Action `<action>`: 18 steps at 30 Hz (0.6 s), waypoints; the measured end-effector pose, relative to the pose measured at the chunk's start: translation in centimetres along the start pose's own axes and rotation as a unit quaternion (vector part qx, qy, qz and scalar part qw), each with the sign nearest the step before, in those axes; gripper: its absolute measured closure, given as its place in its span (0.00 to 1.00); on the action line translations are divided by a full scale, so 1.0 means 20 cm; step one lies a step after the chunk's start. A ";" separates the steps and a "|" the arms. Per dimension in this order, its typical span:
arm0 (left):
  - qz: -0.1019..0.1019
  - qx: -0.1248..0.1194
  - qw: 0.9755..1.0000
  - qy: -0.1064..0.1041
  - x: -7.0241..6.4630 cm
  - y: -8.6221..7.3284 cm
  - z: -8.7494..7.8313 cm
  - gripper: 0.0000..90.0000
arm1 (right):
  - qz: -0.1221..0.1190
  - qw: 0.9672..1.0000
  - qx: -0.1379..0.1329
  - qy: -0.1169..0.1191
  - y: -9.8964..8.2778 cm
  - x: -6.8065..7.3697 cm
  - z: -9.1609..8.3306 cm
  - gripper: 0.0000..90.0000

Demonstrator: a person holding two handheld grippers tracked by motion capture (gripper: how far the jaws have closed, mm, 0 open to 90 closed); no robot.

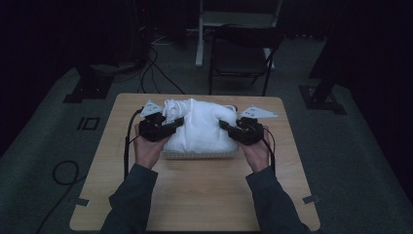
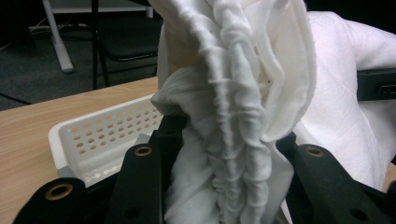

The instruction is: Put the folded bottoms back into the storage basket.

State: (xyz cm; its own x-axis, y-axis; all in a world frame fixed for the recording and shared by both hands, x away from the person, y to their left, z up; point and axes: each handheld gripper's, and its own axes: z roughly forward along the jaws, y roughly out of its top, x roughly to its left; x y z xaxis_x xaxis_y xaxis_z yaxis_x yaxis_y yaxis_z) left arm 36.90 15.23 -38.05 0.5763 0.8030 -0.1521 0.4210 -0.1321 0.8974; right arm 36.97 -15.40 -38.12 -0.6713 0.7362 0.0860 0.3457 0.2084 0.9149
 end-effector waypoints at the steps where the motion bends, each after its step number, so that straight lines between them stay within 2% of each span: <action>1: 0.000 0.000 1.000 0.000 0.00 0.00 0.00 0.67 | -0.001 1.000 0.000 -0.002 0.00 0.00 0.00 0.79; 5: -0.004 -0.003 1.000 0.002 0.01 0.00 0.01 0.67 | -0.004 1.000 -0.001 -0.005 0.02 0.00 0.02 0.79; 10: -0.001 -0.003 1.000 0.008 0.02 0.02 0.02 0.67 | 0.001 1.000 -0.002 -0.008 0.02 -0.02 0.04 0.79; 18: -0.008 -0.006 1.000 0.014 0.03 0.03 0.05 0.67 | 0.007 1.000 -0.004 -0.016 0.03 -0.04 0.06 0.79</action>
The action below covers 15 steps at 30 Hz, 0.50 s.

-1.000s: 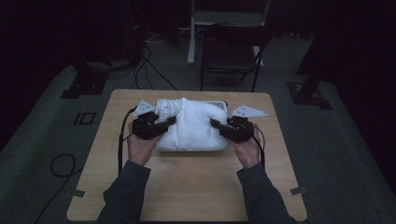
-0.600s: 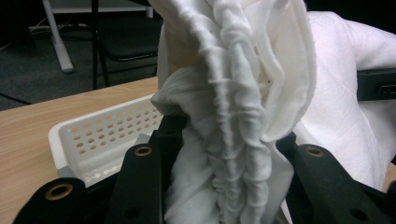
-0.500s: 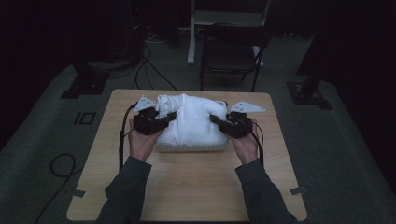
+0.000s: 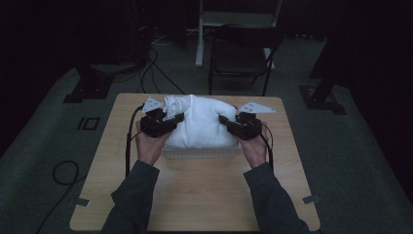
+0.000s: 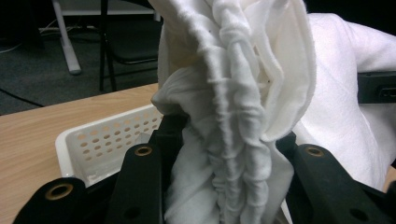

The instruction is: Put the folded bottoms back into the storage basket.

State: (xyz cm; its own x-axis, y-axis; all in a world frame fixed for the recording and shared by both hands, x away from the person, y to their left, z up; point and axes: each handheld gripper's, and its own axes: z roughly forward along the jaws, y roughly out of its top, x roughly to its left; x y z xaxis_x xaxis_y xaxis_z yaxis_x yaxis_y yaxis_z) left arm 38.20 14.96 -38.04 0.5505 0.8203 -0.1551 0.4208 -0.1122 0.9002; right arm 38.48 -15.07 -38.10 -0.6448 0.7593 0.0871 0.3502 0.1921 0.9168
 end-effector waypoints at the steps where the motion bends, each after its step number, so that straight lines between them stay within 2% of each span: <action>1: 0.000 0.000 1.000 0.000 0.00 0.00 0.00 0.67 | 0.001 1.000 0.000 -0.001 0.00 0.00 0.00 0.79; 15: -0.010 0.000 1.000 0.010 0.03 0.01 0.05 0.67 | 0.016 1.000 0.000 -0.008 0.00 -0.04 0.06 0.79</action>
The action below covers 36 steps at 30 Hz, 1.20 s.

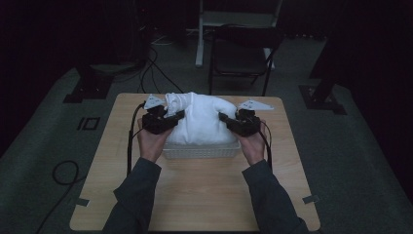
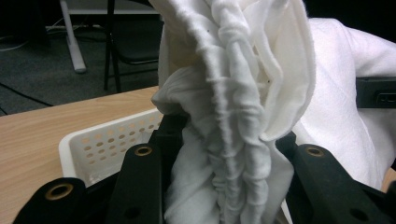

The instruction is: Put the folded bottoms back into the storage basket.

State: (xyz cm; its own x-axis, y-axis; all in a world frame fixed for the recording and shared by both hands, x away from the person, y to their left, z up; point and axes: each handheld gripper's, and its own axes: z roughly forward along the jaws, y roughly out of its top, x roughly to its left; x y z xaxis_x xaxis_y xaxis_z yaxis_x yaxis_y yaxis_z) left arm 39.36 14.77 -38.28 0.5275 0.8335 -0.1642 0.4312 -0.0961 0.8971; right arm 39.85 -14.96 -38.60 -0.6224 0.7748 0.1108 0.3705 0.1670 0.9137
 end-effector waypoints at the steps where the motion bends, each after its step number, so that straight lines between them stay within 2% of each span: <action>1: -0.002 0.001 1.000 0.001 0.00 0.00 0.01 0.67 | -0.001 1.000 0.001 -0.001 0.00 0.00 0.00 0.79; 18: -0.015 0.003 1.000 0.011 0.05 -0.01 0.07 0.67 | 0.005 1.000 0.008 -0.004 0.00 -0.04 0.08 0.79; 25: -0.030 0.010 0.999 0.017 0.08 -0.02 0.13 0.67 | 0.015 1.000 0.013 -0.011 -0.01 -0.06 0.13 0.79; 36: -0.037 0.014 0.999 0.021 0.09 -0.01 0.16 0.67 | 0.025 0.999 0.016 -0.016 -0.02 -0.09 0.17 0.79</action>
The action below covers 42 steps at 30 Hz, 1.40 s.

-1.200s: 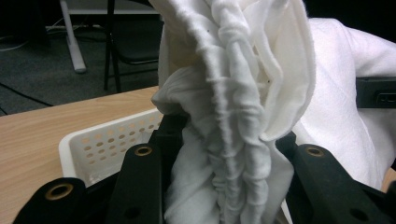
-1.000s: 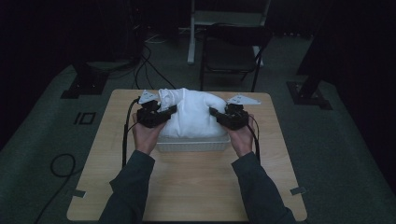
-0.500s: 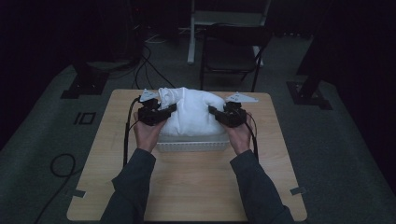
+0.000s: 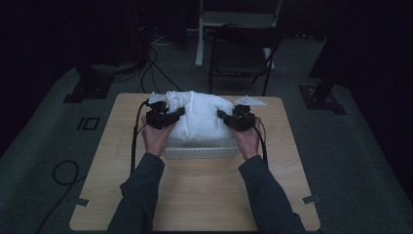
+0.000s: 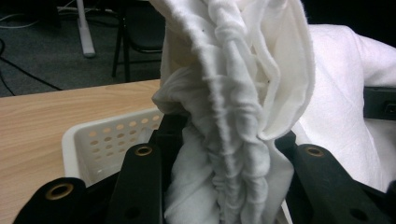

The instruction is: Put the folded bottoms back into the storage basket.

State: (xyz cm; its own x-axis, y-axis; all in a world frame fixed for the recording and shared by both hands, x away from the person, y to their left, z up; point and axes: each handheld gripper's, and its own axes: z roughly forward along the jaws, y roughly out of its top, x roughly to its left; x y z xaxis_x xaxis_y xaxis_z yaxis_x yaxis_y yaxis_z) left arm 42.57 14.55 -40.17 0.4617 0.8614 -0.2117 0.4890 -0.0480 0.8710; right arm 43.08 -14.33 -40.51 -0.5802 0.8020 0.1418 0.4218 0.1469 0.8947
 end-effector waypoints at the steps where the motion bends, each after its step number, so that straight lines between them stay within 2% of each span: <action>1: 0.000 0.000 1.000 0.000 0.00 0.00 0.00 0.67 | 0.002 1.000 0.001 0.000 0.00 0.00 0.00 0.79; 6: -0.002 0.002 1.000 0.003 0.01 0.00 0.02 0.67 | 0.006 1.000 0.003 -0.002 0.00 -0.01 0.01 0.79; 22: -0.008 0.018 1.000 0.016 0.03 -0.03 0.09 0.67 | -0.002 1.000 0.025 -0.019 -0.01 -0.02 0.08 0.79; 32: -0.006 0.030 0.999 0.025 0.06 -0.07 0.13 0.66 | -0.015 0.999 0.041 -0.029 -0.04 0.00 0.13 0.79; 42: -0.015 0.038 0.999 0.030 0.09 -0.12 0.16 0.66 | -0.017 0.998 0.056 -0.031 -0.07 0.00 0.17 0.79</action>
State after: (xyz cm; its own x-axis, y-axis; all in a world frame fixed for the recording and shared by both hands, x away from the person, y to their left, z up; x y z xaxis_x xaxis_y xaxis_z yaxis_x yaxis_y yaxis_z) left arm 44.55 14.60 -44.09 0.4021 0.8914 -0.2090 0.5586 -0.0579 0.8274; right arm 44.89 -12.57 -43.19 -0.5532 0.8290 0.0819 0.4787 0.2359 0.8457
